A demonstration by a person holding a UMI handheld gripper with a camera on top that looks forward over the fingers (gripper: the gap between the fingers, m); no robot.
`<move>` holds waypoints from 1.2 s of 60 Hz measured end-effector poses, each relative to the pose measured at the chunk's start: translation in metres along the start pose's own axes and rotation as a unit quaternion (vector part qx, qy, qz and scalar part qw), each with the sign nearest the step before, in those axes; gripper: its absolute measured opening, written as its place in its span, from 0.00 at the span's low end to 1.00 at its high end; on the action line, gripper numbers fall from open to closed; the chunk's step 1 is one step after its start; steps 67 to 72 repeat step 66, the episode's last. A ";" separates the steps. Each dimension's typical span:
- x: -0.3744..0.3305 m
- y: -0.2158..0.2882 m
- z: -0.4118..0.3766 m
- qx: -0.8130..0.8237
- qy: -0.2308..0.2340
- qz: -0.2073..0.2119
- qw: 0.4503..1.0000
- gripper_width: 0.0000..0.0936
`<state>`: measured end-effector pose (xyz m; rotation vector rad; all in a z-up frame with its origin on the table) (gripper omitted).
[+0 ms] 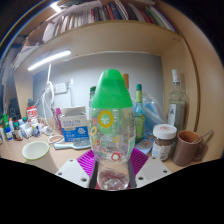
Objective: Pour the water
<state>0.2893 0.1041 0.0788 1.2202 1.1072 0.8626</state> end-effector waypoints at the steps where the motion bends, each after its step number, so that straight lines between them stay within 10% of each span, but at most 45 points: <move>1: 0.001 -0.001 0.000 -0.001 0.002 0.001 1.000 0.50; 11: 0.002 -0.003 0.000 -0.015 -0.003 -0.019 1.000 0.55; 18: -0.016 -0.003 0.011 -0.019 -0.028 -0.053 0.998 0.92; 46: -0.299 -0.006 -0.002 0.033 -0.056 -0.148 0.987 0.90; 72: -0.476 0.044 -0.057 -0.019 -0.071 -0.118 0.990 0.90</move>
Point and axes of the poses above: the point between the fingertips, and its own axes, seen from behind it with the camera up: z to the right, y up, x forward, the way the camera looks, the point moved 3 cm from there along -x, backward, against the way the camera looks, and after that the axes turned 9 degrees about -y, right-handed, at the moved point
